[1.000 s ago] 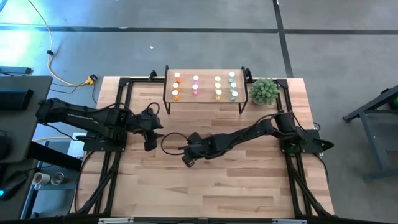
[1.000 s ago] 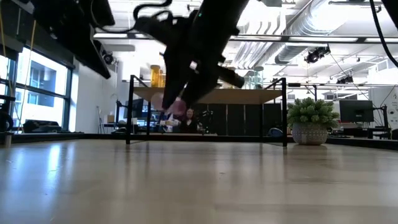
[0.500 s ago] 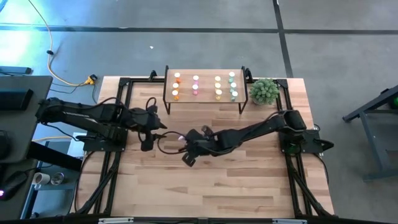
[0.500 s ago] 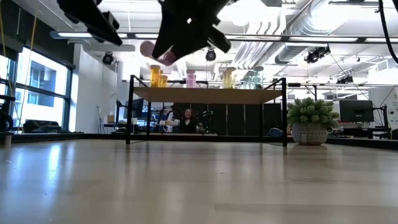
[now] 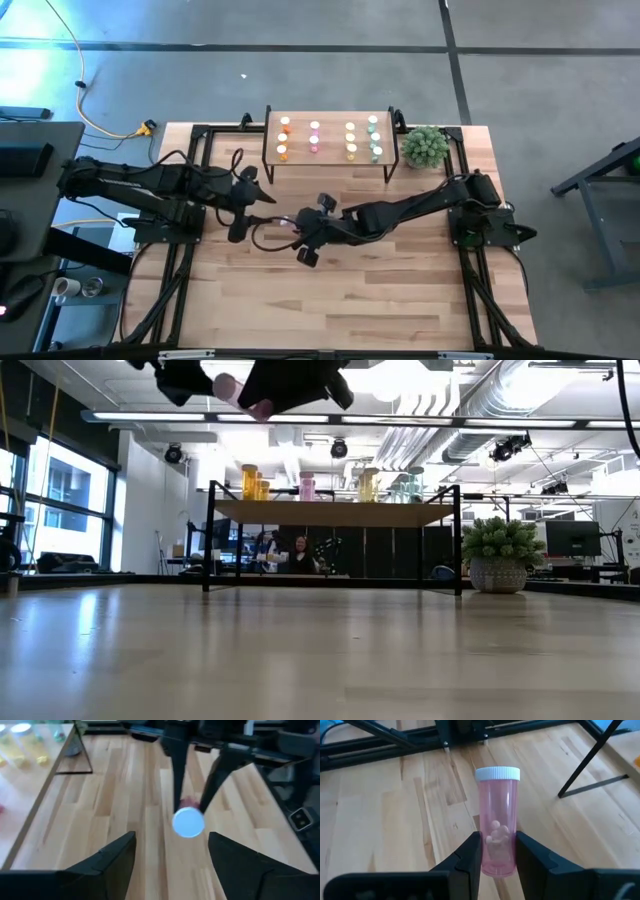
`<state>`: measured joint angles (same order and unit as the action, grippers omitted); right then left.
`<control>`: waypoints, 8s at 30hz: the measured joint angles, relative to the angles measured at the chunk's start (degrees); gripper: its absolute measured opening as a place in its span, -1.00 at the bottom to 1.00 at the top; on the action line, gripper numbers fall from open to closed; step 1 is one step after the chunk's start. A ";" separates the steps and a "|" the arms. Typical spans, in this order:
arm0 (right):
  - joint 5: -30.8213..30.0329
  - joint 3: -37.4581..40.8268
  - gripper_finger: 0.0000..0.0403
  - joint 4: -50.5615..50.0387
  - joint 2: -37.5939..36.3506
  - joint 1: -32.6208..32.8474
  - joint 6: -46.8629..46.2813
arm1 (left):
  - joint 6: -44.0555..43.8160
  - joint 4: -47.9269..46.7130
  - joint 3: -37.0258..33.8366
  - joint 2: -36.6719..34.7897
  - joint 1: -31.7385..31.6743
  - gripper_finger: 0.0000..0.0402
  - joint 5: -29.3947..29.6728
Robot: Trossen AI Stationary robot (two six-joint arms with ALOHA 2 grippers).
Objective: Pick and place medicine bottles onto shelf by color
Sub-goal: Put the pink pill bottle on the shelf aligned with the other pink pill bottles
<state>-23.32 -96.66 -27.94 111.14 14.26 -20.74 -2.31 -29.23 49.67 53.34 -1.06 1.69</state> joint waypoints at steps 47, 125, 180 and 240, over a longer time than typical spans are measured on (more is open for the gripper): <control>-0.01 -0.02 -0.57 5.47 -0.38 -1.16 2.74 | -2.01 6.73 -0.04 6.69 0.07 -0.35 -4.51; -15.51 -0.04 0.02 -28.89 -19.78 -19.60 0.18 | 30.27 -39.49 56.33 47.14 -22.35 -0.44 1.71; -19.38 -0.04 0.02 -33.11 -19.75 -27.04 -0.10 | 35.57 -38.34 58.49 56.52 -27.58 -0.44 2.42; -15.25 -0.02 0.02 -34.60 -19.73 -27.02 0.06 | 40.69 -51.40 67.34 58.77 -24.74 -0.49 8.42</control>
<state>-38.57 -96.68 -62.54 91.42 -12.75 -20.68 38.38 -80.63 117.01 112.11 -25.80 10.11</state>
